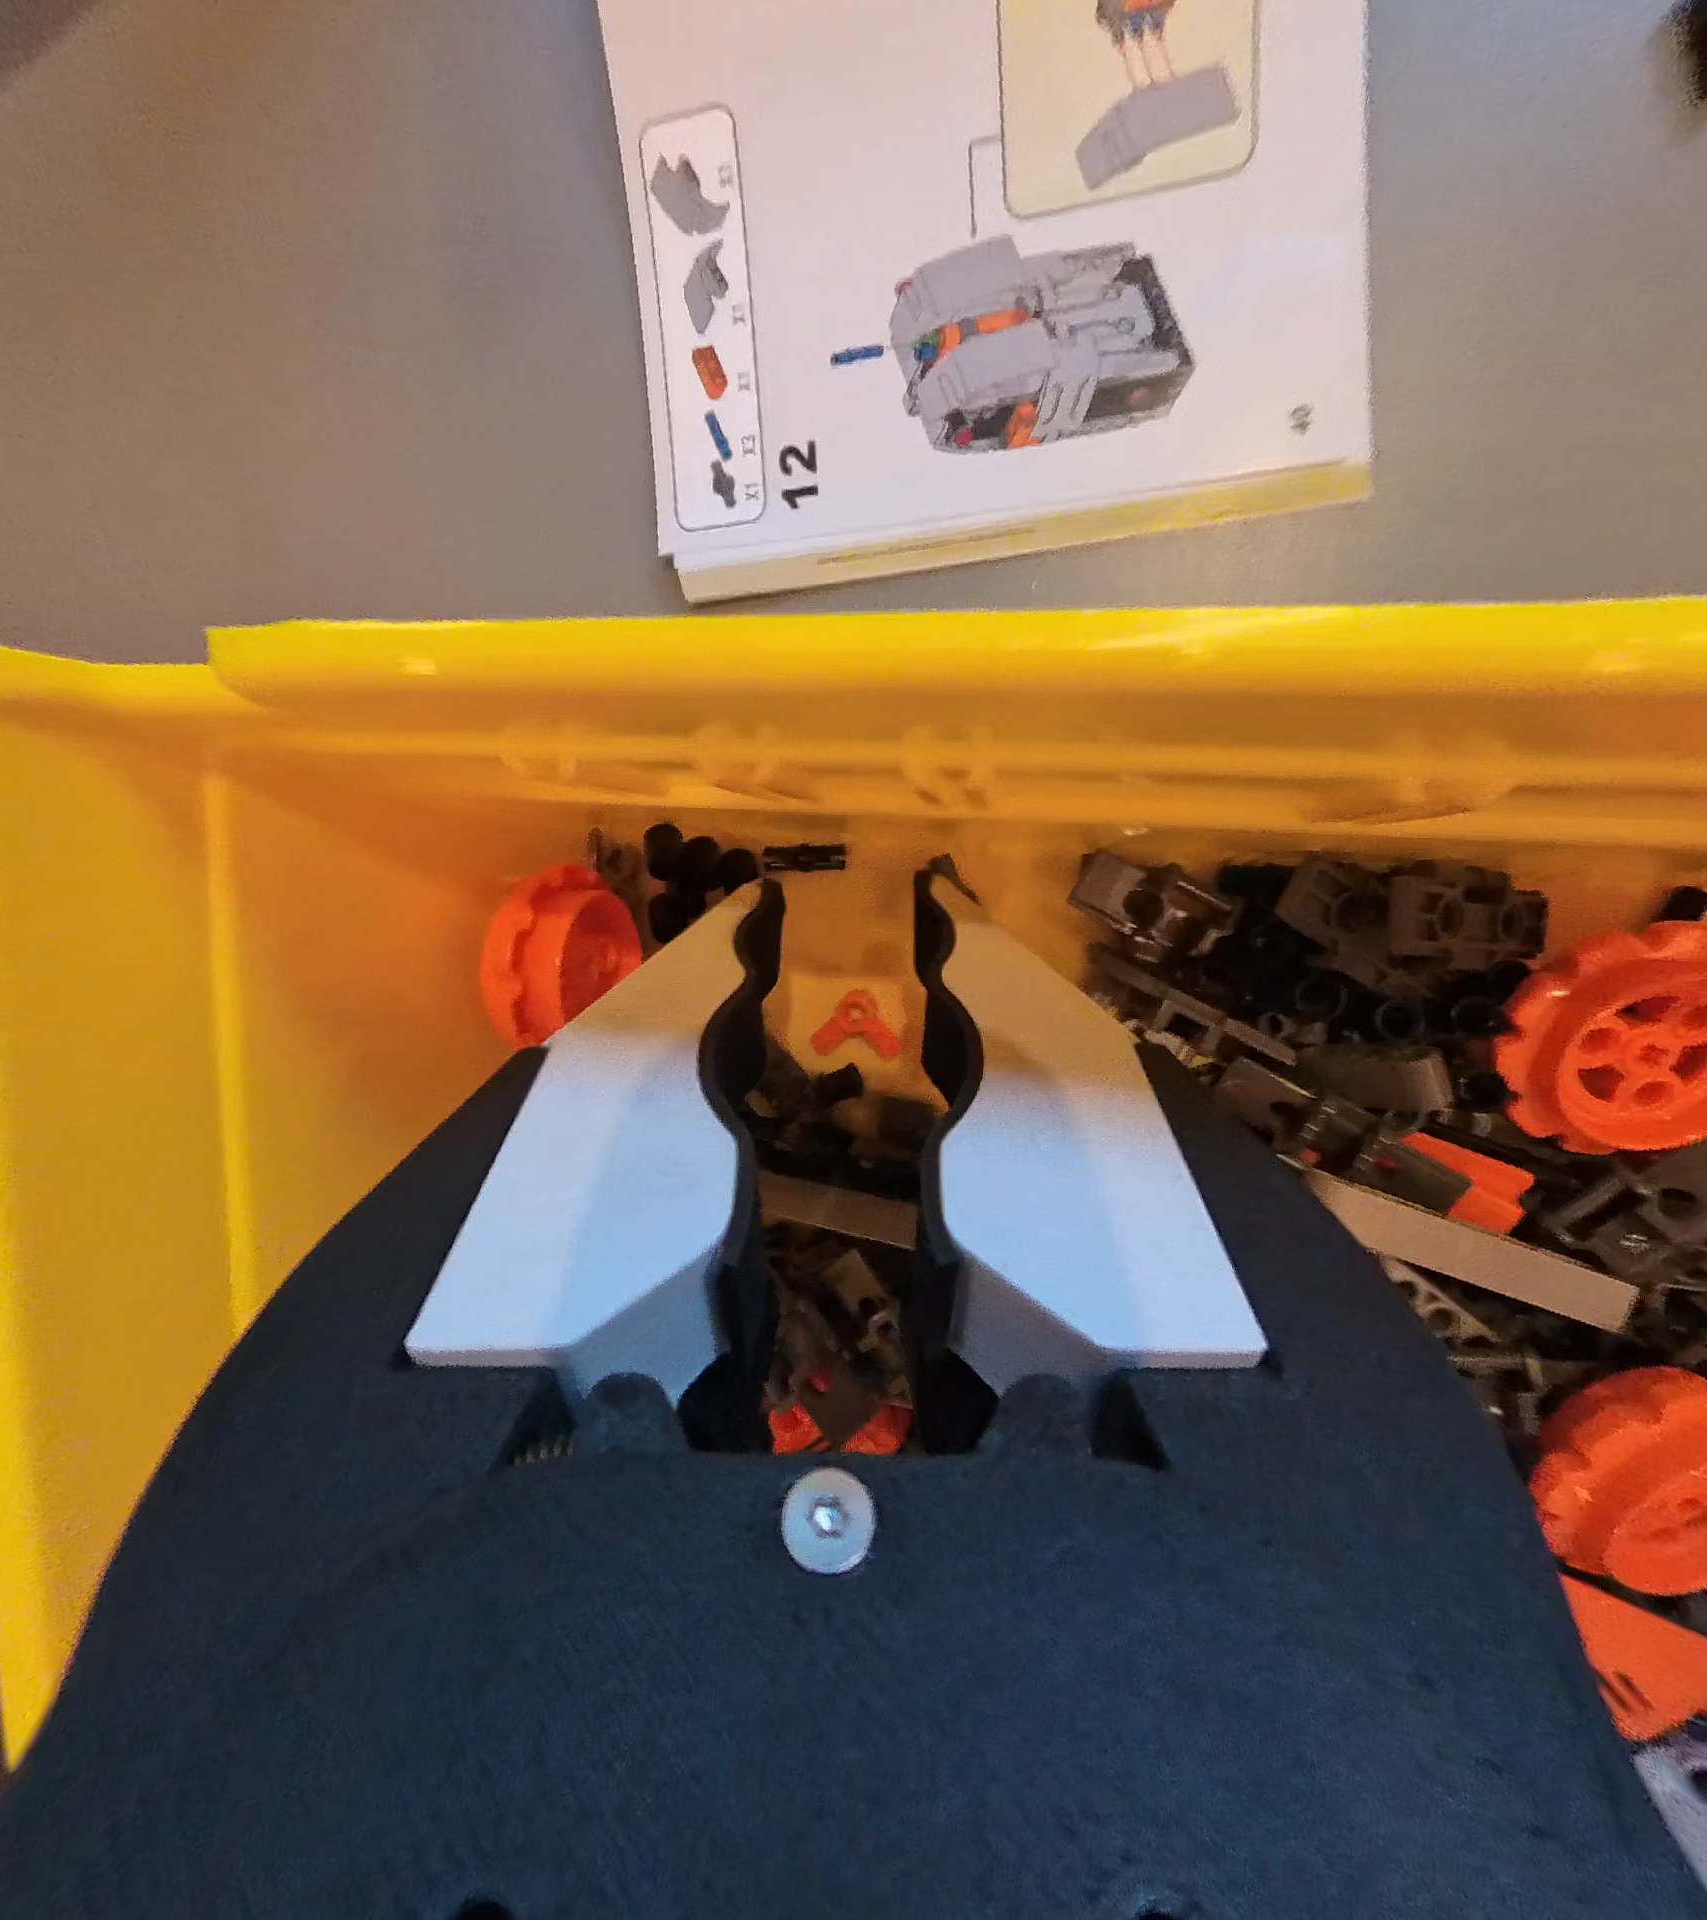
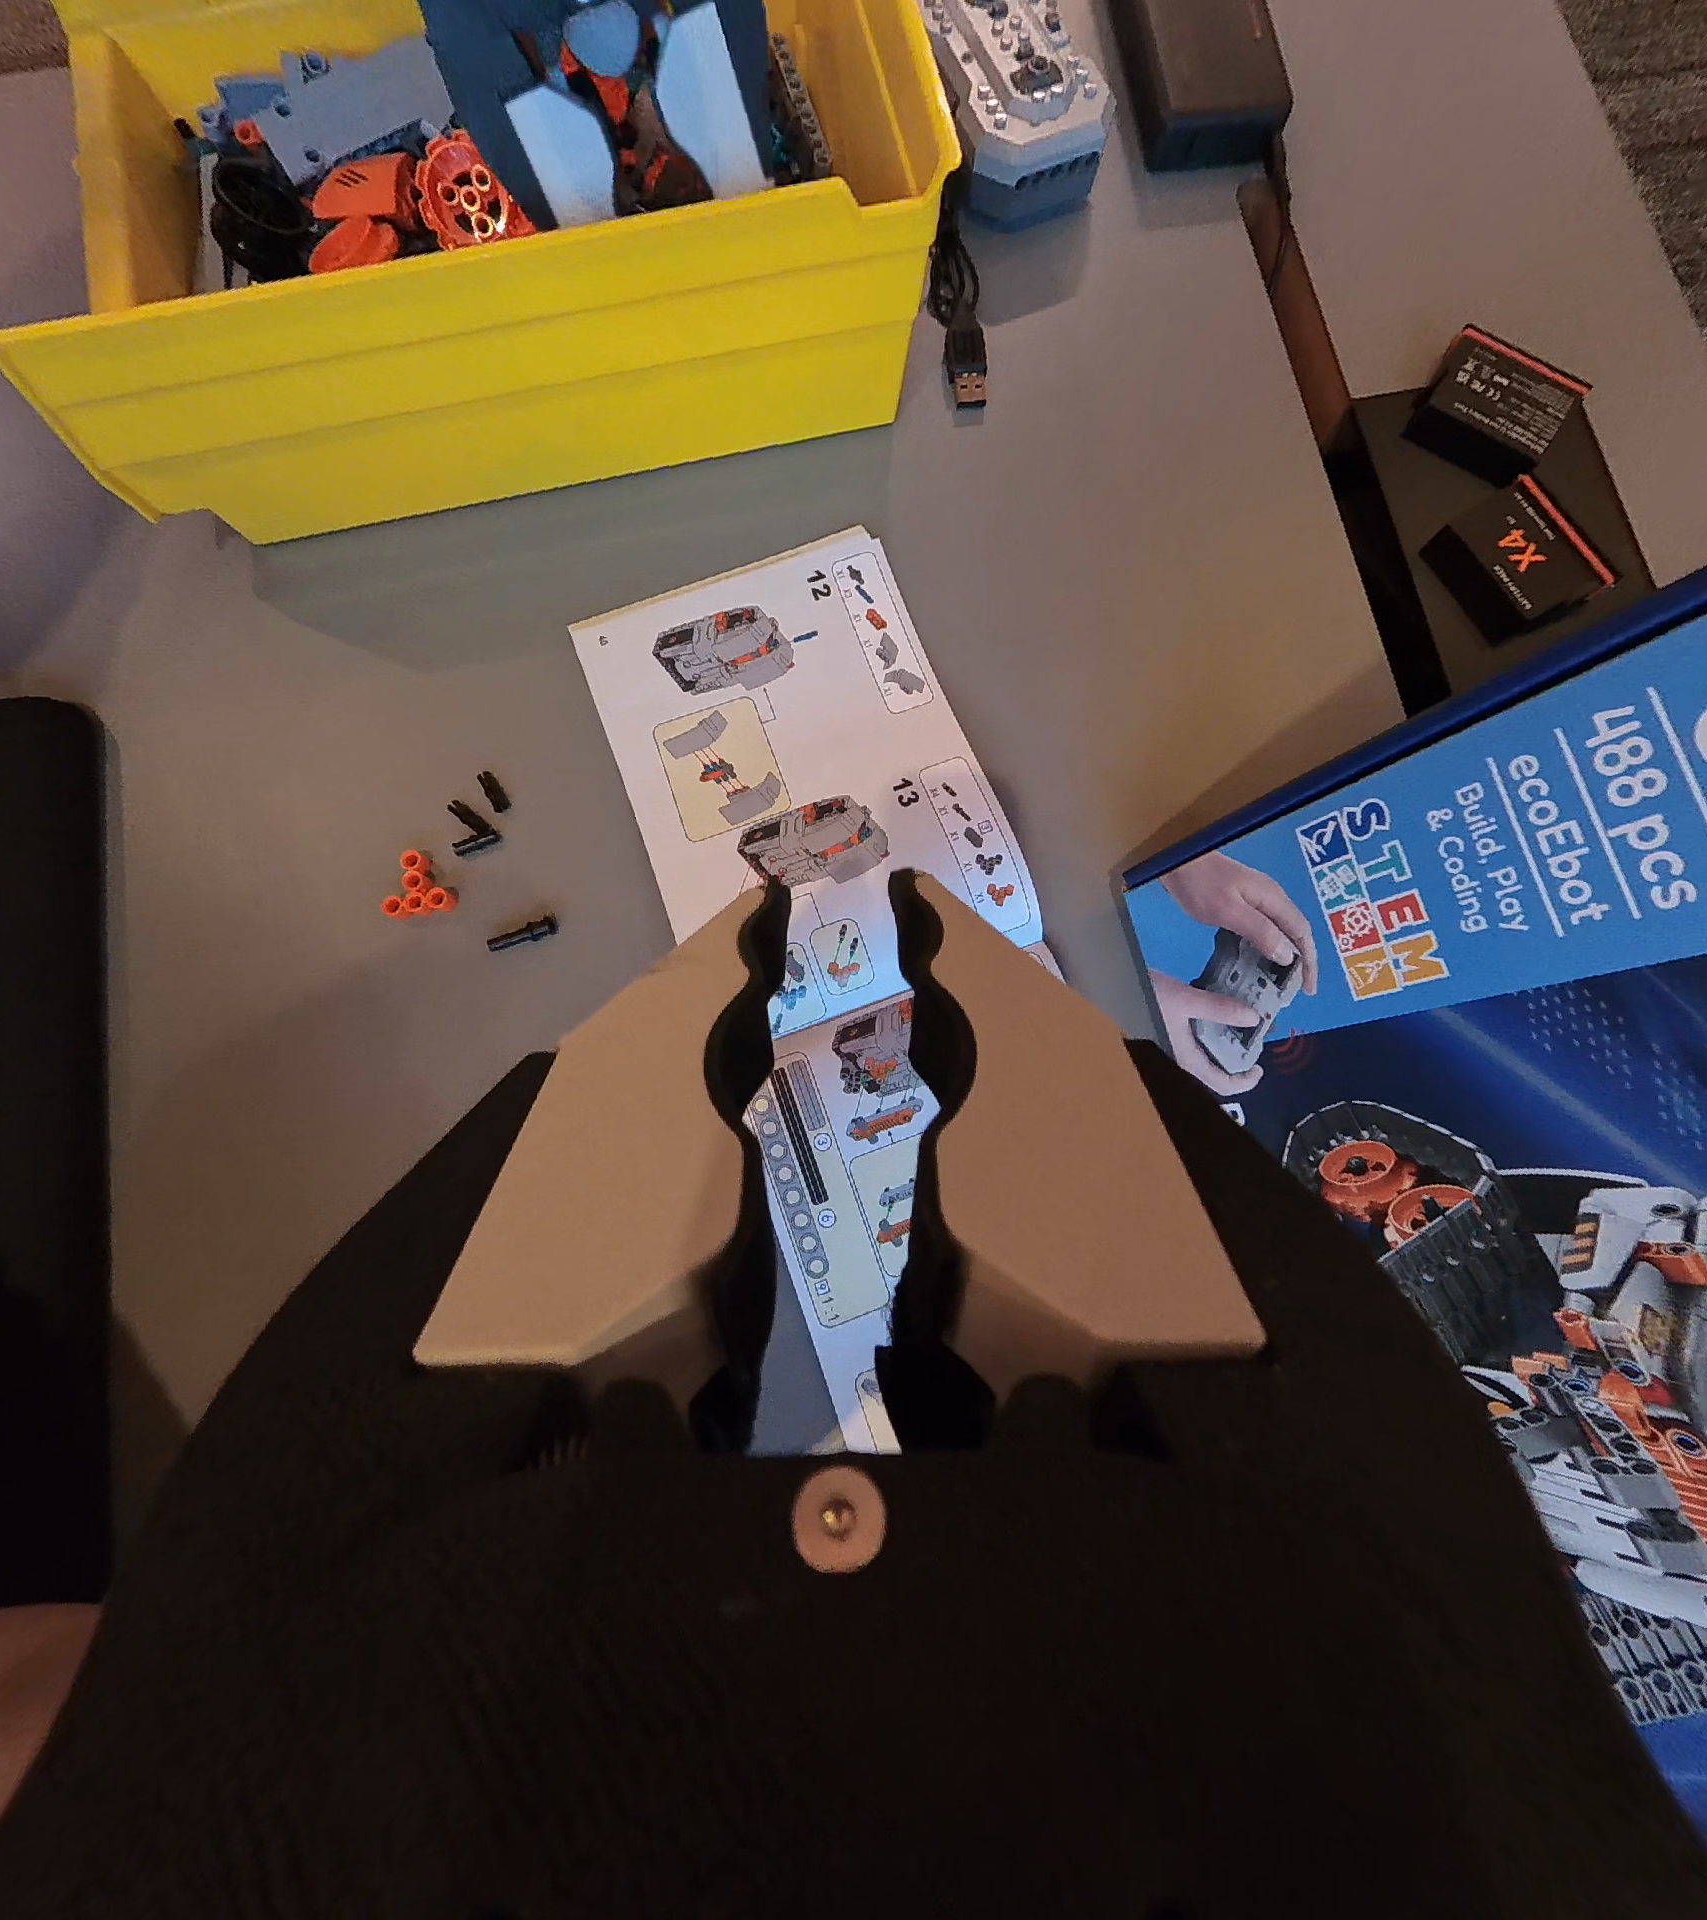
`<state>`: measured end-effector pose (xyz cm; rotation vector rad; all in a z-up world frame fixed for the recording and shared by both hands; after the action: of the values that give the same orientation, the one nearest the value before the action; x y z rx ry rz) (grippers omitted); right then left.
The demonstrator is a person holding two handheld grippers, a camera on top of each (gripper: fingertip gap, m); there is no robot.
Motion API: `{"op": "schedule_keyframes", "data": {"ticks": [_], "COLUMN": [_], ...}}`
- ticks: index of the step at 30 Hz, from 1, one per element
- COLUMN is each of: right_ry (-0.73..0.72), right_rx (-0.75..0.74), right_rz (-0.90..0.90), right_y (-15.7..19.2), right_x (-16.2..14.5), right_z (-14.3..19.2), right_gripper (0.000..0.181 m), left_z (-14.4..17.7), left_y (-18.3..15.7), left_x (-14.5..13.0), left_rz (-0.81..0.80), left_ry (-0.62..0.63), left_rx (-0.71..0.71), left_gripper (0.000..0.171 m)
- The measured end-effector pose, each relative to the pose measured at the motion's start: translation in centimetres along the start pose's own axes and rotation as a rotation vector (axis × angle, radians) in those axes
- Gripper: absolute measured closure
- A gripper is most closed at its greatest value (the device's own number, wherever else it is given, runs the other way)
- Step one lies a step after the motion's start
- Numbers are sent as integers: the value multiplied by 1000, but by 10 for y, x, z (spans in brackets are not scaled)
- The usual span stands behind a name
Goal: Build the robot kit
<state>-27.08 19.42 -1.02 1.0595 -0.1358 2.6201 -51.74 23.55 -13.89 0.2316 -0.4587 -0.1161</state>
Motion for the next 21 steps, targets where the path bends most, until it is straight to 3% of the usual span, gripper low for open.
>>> {"op": "schedule_keyframes", "data": {"ticks": [9, 15, 21], "right_ry": [6, 9, 15], "right_rx": [-1, 0, 6], "right_rz": [2, 13, 4], "right_y": [0, 2, 0], "right_x": [-1, -1, -3], "right_z": [1, 1, -1], "right_gripper": [161, 161, 161], "left_z": [-7, -7, -2], "left_y": [6, 9, 5], "left_x": [3, 3, 2], "left_rz": [-20, -57, -23], "left_ry": [-29, 6, 12], "left_rx": [15, 28, -6], "left_gripper": [143, 152, 149]}}
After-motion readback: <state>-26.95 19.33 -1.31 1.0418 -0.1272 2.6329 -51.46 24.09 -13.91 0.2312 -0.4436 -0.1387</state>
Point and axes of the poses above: each gripper's, where its closed fingertips meet, z back along the fingers, x out of its top, y = z × x across the jaws, the point moved 2 cm from there along z, back along the fingers, and after that the axes turned 3 degrees about x, right-handed, at the moved point
